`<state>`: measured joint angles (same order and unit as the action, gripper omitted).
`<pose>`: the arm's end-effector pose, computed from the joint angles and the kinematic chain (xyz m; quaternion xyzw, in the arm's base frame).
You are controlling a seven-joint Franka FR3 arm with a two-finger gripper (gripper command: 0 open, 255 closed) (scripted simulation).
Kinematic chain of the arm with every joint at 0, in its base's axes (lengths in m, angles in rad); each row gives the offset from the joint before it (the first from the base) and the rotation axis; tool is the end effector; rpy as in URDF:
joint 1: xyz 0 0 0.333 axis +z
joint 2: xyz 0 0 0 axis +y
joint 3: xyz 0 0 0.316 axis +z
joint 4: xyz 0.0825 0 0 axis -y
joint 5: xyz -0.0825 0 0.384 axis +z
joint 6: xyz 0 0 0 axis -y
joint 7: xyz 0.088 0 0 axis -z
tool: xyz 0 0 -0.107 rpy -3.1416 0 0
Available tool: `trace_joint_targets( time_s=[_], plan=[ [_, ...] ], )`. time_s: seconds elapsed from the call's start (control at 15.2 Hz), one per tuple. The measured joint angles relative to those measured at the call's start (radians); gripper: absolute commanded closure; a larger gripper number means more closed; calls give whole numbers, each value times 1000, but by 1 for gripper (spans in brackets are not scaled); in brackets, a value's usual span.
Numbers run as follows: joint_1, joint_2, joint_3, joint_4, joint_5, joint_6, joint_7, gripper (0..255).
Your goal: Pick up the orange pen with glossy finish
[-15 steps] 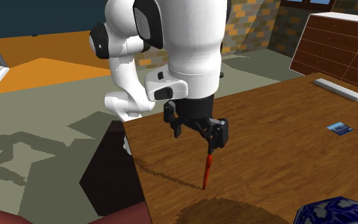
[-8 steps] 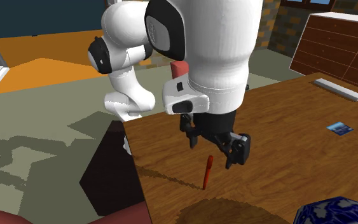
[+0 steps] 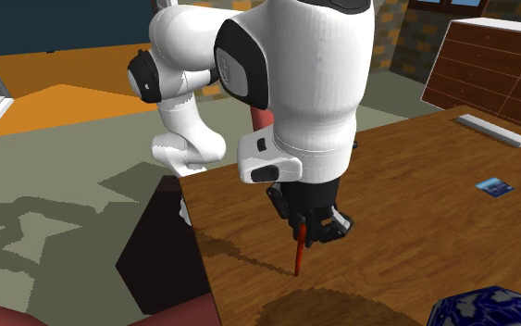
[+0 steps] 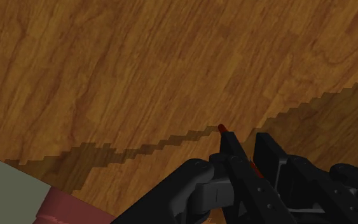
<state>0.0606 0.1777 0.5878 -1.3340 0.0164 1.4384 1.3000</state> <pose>0.4870 0.3284 0.6374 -0.9451 0.3210 0.0596 0.0142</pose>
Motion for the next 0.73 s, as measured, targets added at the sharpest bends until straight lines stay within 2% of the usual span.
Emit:
trace_joint_targets(
  time_s=[0.46,0.73],
  plan=[
    [1,1,0,1,0,1,1,255],
    [13,23,4,67,-13,-46,14,255]
  ],
)
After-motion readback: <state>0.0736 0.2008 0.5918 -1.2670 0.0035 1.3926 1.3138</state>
